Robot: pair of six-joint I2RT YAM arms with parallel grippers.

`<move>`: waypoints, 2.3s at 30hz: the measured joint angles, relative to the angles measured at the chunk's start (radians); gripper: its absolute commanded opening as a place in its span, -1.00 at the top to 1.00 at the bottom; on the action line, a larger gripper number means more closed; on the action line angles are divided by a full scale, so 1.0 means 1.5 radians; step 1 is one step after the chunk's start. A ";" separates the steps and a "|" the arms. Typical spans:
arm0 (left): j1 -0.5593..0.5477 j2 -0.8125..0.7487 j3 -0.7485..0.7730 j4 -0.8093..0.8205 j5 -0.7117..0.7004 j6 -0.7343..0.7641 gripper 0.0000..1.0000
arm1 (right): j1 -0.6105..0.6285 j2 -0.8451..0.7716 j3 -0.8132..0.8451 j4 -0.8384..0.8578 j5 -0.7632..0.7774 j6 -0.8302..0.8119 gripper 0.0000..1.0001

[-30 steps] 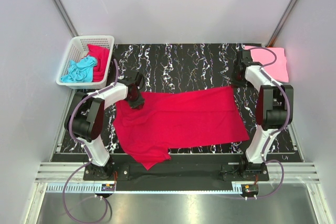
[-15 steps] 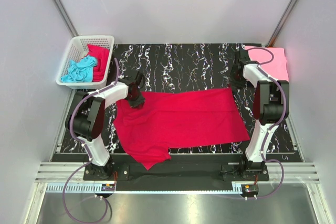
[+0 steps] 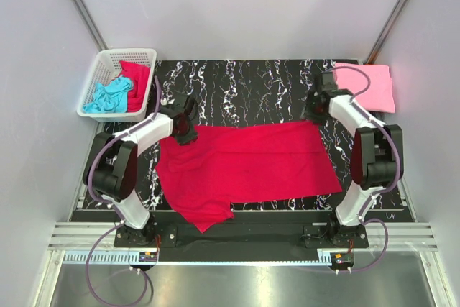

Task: Fold and stack the t-shirts
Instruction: Fold the tshirt

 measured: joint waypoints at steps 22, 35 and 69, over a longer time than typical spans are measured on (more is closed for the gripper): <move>-0.014 0.178 0.168 -0.138 -0.053 0.012 0.44 | 0.097 0.082 -0.040 0.026 -0.055 0.024 -0.04; 0.038 0.431 0.578 -0.259 -0.051 0.035 0.41 | 0.087 0.232 0.186 -0.040 -0.018 -0.001 -0.04; 0.127 -0.086 -0.066 0.116 0.171 -0.022 0.43 | 0.024 -0.041 -0.079 -0.037 -0.053 0.010 -0.03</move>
